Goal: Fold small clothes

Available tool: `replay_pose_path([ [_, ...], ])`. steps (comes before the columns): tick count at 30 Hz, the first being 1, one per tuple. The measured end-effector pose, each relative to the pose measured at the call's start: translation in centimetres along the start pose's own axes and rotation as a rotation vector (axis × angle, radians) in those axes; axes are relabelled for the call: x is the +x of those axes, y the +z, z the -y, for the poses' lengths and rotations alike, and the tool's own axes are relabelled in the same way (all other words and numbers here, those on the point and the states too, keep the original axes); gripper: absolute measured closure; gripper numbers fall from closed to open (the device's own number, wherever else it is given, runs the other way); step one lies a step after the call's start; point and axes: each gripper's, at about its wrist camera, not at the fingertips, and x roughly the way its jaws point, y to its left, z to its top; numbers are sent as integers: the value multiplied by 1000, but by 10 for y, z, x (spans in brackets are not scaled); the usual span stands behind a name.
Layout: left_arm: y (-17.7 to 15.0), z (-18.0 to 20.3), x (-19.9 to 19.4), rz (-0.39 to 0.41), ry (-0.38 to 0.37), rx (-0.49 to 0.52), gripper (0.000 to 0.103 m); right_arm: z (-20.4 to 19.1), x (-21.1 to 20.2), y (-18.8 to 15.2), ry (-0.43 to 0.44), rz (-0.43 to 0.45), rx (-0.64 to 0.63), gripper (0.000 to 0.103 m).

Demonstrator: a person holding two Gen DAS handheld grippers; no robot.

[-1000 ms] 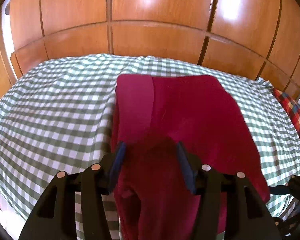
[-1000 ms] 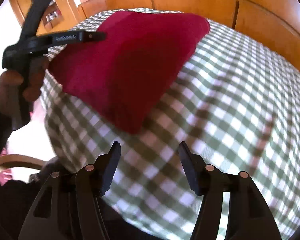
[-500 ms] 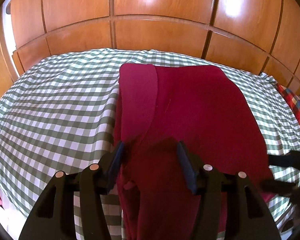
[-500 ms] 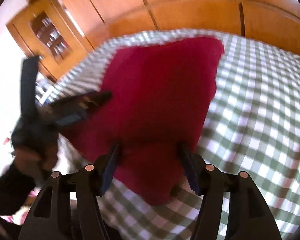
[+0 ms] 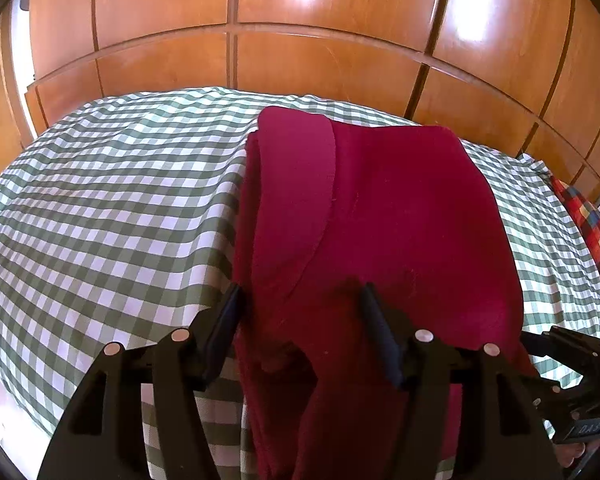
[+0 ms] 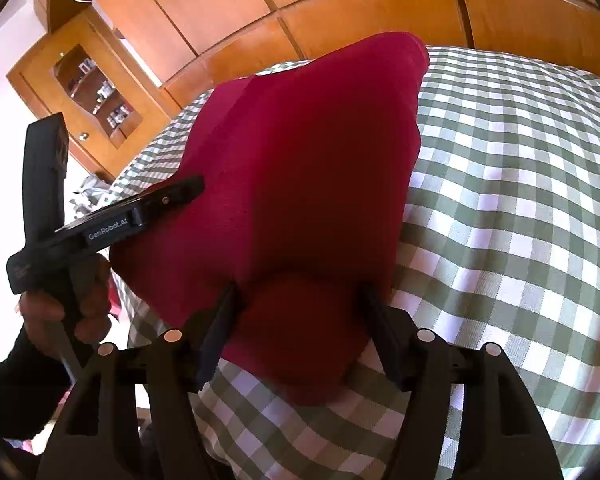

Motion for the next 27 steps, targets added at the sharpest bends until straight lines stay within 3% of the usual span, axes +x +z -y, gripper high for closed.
replay_pose_path([
  [2, -1, -5, -1, -1, -2, -21, 37, 0, 0, -1, -3, 1, -1, 35],
  [5, -1, -15, -8, 10, -10, -69, 37, 3, 6, -4, -29, -24, 15, 20],
  [10, 8, -27, -14, 31, -17, -96, 37, 15, -3, 8, 30, -34, 69, 20],
  [15, 11, -38, 6, -23, -70, -134, 38, 39, -17, 29, 89, 37, 156, 20],
  [17, 8, -41, 12, -33, -114, -132, 51, 56, -16, 41, 101, 62, 200, 20],
  [21, 3, -45, 16, -21, -168, -116, 58, 78, 7, 65, 158, 49, 267, 20],
  [25, -3, -48, 24, -13, -184, -113, 58, 80, 53, 85, 275, -36, 276, 21],
  [27, -6, -52, 28, -15, -203, -143, 58, 70, 72, 90, 267, -62, 241, 22],
])
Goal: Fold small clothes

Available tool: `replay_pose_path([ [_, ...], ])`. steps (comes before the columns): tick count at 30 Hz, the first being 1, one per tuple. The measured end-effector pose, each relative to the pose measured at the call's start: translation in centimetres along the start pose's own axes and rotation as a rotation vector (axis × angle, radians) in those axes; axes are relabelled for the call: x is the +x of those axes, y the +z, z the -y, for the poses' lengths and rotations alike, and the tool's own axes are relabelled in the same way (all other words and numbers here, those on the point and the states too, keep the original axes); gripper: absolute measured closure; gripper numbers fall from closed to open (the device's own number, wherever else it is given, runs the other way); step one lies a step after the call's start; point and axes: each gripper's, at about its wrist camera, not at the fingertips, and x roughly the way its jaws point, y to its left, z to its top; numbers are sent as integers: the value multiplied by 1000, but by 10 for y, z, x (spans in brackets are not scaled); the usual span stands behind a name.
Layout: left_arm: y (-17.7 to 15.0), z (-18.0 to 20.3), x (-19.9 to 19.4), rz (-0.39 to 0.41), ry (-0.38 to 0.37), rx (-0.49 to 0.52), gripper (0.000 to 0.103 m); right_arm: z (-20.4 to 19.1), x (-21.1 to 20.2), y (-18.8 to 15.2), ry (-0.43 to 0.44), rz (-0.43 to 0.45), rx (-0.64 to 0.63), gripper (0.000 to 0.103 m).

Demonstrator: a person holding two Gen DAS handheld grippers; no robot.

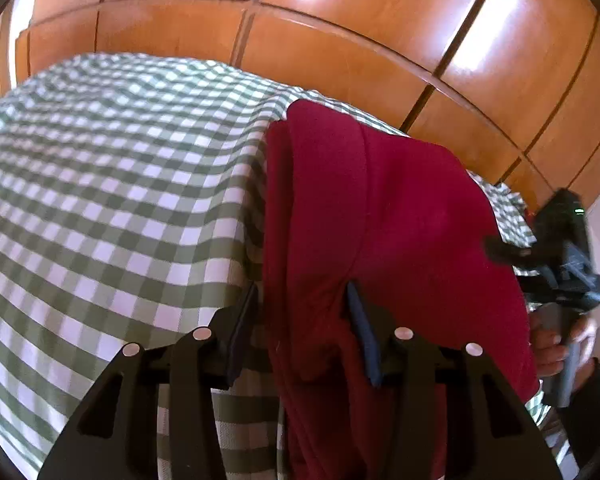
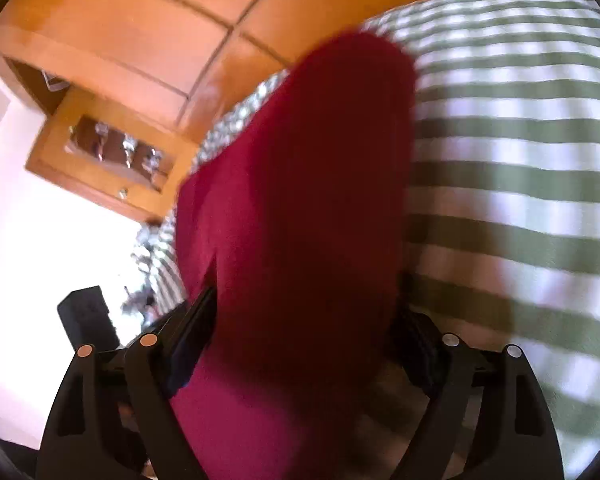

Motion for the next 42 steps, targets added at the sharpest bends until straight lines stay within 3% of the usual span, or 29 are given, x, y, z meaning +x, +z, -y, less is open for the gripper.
replay_pose_path([
  [1, 0, -2, 1, 0, -8, -18, 58, -7, 5, 1, -21, 5, -33, 25],
  [3, 0, -3, 0, 4, -16, -33, 63, -21, 6, -4, -42, 4, -50, 51],
  [5, 0, 5, -4, 14, 6, 1, 68, -40, -8, -11, -75, 47, -117, 61],
  [8, 4, 23, -6, 20, 40, 76, 72, -65, -36, -20, -111, 105, -209, 64],
  [10, 9, 35, -4, 15, 24, 103, 74, -76, -61, -23, -134, 164, -239, 65],
  [11, 14, 45, -2, 16, 0, 117, 81, -78, -77, -24, -148, 198, -242, 65],
  [17, 42, 142, 23, 44, -96, 281, 82, -57, -172, -30, -280, 391, -186, 65],
  [23, 45, 264, 71, -22, -211, 448, 80, 12, -273, -65, -439, 576, 39, 65],
  [25, 36, 294, 91, -62, -214, 494, 80, 47, -297, -86, -509, 611, 147, 65],
  [29, 5, 347, 135, -139, -173, 612, 78, 108, -310, -120, -567, 633, 345, 64],
  [34, -10, 379, 150, -101, -75, 718, 72, 150, -304, -154, -487, 691, 473, 52],
  [36, -5, 379, 149, -109, -63, 719, 66, 149, -308, -154, -488, 680, 470, 37],
  [38, 1, 379, 140, -118, -76, 683, 61, 145, -316, -158, -530, 658, 447, 27],
  [42, 7, 358, 113, -81, -128, 574, 59, 108, -350, -165, -700, 699, 356, 26],
])
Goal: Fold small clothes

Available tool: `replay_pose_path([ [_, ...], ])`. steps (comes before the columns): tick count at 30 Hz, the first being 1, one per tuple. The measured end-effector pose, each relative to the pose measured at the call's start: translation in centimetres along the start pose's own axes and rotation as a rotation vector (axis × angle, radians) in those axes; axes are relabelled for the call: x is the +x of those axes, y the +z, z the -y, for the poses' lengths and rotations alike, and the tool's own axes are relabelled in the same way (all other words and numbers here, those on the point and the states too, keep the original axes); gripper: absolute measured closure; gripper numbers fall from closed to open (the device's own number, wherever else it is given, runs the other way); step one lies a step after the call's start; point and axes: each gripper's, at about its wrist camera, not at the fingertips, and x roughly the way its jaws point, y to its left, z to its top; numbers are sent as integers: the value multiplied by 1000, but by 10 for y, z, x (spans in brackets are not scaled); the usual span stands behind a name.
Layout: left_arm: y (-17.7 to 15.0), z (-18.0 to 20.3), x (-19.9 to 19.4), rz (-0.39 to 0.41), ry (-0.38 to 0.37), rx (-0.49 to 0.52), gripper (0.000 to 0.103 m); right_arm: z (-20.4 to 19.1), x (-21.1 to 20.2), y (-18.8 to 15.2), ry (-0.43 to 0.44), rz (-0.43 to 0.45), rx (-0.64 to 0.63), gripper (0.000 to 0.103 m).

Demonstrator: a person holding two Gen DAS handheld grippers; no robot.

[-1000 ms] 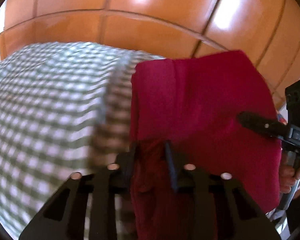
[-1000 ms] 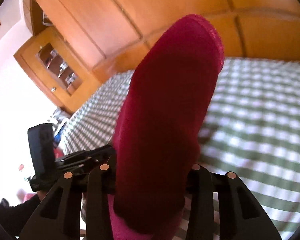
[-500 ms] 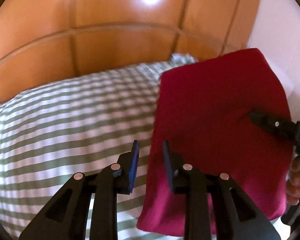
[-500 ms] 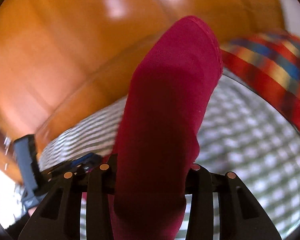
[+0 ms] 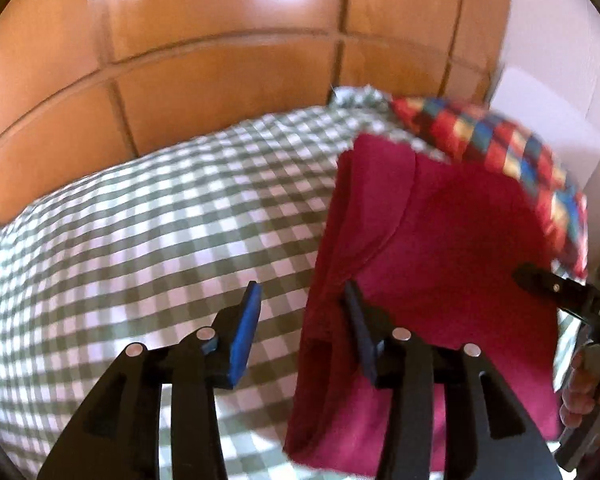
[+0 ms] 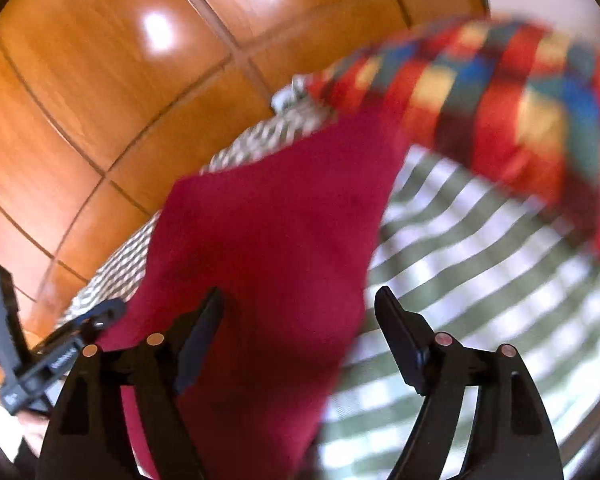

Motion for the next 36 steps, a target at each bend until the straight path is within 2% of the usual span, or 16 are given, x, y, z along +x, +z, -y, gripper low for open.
replay_pose_path([
  [5, -14, 0, -25, 67, -9, -28, 60, -35, -44, -8, 8, 81, -161, 27],
  [7, -20, 9, -24, 66, 4, 12, 60, -59, -42, -22, 21, 70, -246, 32],
  [9, -24, 15, -12, 19, 36, 42, 60, -71, -26, -38, 27, 11, -305, 40],
  [10, -26, 16, 0, -27, 53, 51, 60, -78, -5, -51, -22, -46, -337, 40],
  [11, -27, 15, 11, -56, 64, 55, 59, -83, 11, -56, -70, -64, -359, 40],
  [12, -29, 14, 22, -71, 80, 61, 56, -85, 26, -65, -131, -62, -389, 40],
  [13, -29, 13, 26, -64, 94, 59, 49, -87, 31, -69, -155, -39, -401, 40],
  [15, -27, 10, 24, -68, 90, 40, 49, -93, 33, -67, -189, -37, -405, 38],
  [20, -30, -1, 0, -29, 70, -19, 49, -92, 25, -66, -187, -29, -415, 37],
  [23, -36, -5, -16, 4, 86, -43, 44, -98, 12, -69, -202, -20, -440, 31],
  [29, -43, -5, -40, 57, 104, -40, 42, -107, -23, -68, -139, 18, -404, 31],
  [33, -50, -6, -54, 87, 102, -64, 41, -107, -27, -73, -150, 1, -354, 31],
  [35, -54, -8, -60, 103, 108, -77, 35, -106, -26, -76, -184, -4, -317, 30],
  [36, -57, -10, -63, 108, 110, -84, 34, -104, -25, -78, -202, -4, -286, 24],
])
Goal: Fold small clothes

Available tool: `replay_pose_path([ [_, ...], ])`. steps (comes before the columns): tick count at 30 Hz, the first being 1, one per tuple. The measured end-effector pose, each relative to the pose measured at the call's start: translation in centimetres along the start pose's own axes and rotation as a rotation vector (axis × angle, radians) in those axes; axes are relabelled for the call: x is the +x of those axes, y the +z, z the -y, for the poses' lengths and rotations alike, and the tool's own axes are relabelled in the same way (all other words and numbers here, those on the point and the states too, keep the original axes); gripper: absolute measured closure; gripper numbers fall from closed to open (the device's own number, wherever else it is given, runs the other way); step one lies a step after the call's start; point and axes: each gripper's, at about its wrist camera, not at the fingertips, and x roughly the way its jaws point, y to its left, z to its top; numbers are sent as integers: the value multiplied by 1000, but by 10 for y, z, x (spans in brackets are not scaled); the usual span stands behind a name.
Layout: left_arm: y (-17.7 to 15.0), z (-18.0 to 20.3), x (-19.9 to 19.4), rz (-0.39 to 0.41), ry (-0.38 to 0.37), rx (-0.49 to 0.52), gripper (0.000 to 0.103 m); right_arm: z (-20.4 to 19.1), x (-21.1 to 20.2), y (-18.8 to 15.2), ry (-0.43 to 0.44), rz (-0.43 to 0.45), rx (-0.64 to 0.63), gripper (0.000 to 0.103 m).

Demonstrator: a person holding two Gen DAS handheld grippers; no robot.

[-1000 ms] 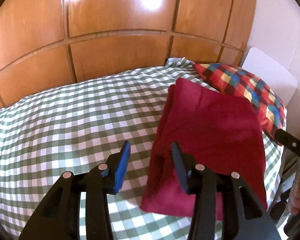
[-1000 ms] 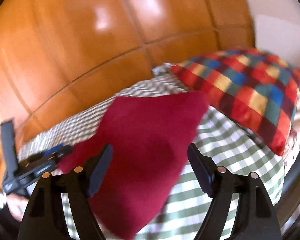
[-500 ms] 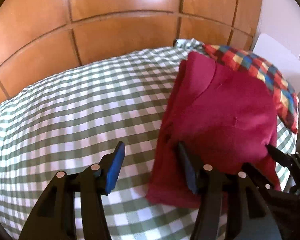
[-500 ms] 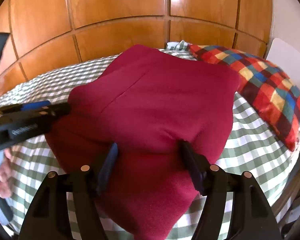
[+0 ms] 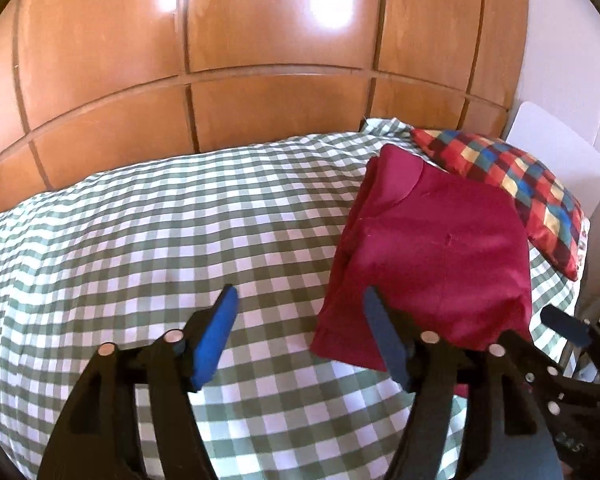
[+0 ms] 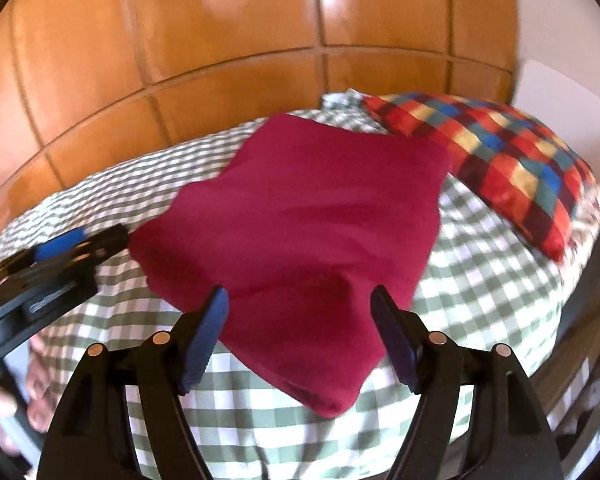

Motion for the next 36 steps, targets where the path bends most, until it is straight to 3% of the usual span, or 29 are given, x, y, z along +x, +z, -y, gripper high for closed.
replay_pose_path([
  [6, -6, -8, -17, 32, 13, -21, 26, 3, -9, -4, -85, 39, 148, 13],
  [14, -8, -12, -33, 68, 36, -29, 18, -2, -19, -10, -170, 74, 153, 13],
  [36, -18, -11, -42, 83, 88, -10, 6, -6, -21, -15, -191, 70, 159, 13],
])
